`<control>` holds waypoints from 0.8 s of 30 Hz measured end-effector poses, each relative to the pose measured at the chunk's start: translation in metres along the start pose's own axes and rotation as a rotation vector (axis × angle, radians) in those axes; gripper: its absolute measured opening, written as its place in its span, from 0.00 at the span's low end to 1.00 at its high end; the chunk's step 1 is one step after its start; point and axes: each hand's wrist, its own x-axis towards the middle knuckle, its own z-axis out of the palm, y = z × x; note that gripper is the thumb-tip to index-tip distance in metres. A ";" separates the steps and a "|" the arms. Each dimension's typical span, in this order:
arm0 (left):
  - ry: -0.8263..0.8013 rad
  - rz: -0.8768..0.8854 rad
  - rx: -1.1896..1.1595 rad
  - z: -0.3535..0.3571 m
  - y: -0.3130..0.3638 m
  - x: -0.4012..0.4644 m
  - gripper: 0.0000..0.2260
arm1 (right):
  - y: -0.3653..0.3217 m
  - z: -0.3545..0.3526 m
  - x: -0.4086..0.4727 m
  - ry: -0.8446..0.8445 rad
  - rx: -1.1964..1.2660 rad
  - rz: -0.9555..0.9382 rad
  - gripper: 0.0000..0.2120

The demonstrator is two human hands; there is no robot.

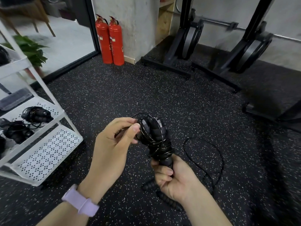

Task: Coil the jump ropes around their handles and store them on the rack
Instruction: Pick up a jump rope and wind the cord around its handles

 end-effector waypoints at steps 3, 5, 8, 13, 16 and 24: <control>-0.012 0.017 0.014 0.000 0.000 0.000 0.07 | -0.001 0.002 -0.002 0.009 -0.072 0.012 0.17; -0.017 0.027 0.031 -0.002 0.000 0.001 0.10 | -0.002 0.000 -0.002 0.029 -0.123 0.016 0.20; -0.058 0.016 0.004 -0.006 -0.001 0.005 0.13 | -0.007 -0.004 -0.002 0.064 -0.178 0.022 0.28; -0.080 -0.027 -0.038 -0.011 -0.008 0.012 0.14 | -0.009 -0.007 -0.002 0.089 -0.243 0.037 0.30; -0.040 -0.073 -0.064 -0.011 -0.013 0.015 0.16 | -0.009 -0.008 -0.001 0.085 -0.281 0.065 0.29; -0.156 -0.417 -0.434 -0.007 -0.011 0.015 0.32 | -0.006 -0.005 -0.009 -0.019 -0.211 0.221 0.21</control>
